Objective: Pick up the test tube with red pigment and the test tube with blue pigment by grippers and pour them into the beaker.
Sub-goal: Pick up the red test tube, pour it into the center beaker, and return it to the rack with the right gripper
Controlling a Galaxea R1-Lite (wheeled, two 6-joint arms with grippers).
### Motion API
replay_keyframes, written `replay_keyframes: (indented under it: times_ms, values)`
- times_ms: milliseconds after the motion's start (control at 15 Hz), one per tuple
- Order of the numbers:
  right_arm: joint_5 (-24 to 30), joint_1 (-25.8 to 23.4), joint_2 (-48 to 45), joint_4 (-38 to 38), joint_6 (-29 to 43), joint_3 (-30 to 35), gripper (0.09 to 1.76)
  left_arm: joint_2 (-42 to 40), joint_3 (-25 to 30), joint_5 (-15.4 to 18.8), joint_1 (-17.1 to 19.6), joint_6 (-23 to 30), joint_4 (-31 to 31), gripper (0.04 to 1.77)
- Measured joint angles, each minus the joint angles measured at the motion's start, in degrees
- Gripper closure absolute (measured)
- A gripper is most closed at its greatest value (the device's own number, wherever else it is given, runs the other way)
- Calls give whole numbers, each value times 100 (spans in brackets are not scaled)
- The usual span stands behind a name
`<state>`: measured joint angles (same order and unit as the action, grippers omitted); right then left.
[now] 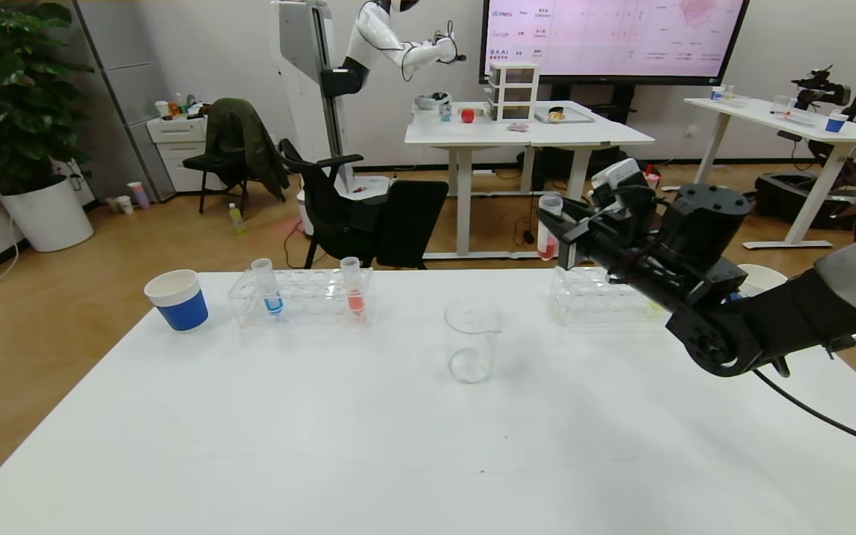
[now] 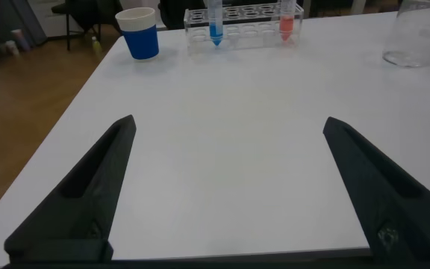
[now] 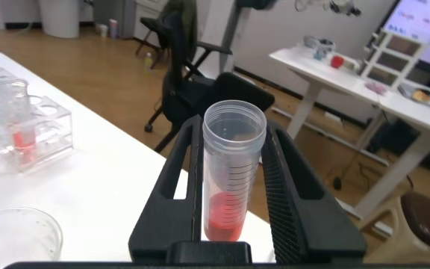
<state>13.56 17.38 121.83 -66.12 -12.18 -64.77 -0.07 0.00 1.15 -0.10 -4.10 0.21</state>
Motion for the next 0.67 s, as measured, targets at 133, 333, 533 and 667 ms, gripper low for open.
replay_keyframes:
  times_ms: [133,333,533,667]
  values:
    - [524,144,134,-396,-397,2,134,0,0,-2,0,0,1,6]
    - [1072,295,374,-909,-1111,7,134,0,0,0,0,0,1,6]
    - [1629,328,625,-1337,-1725,13,134,0,0,0,0,-1,1,6]
    - [1792,312,730,-1456,-2103,2,134,0,0,0,0,-1,1,6]
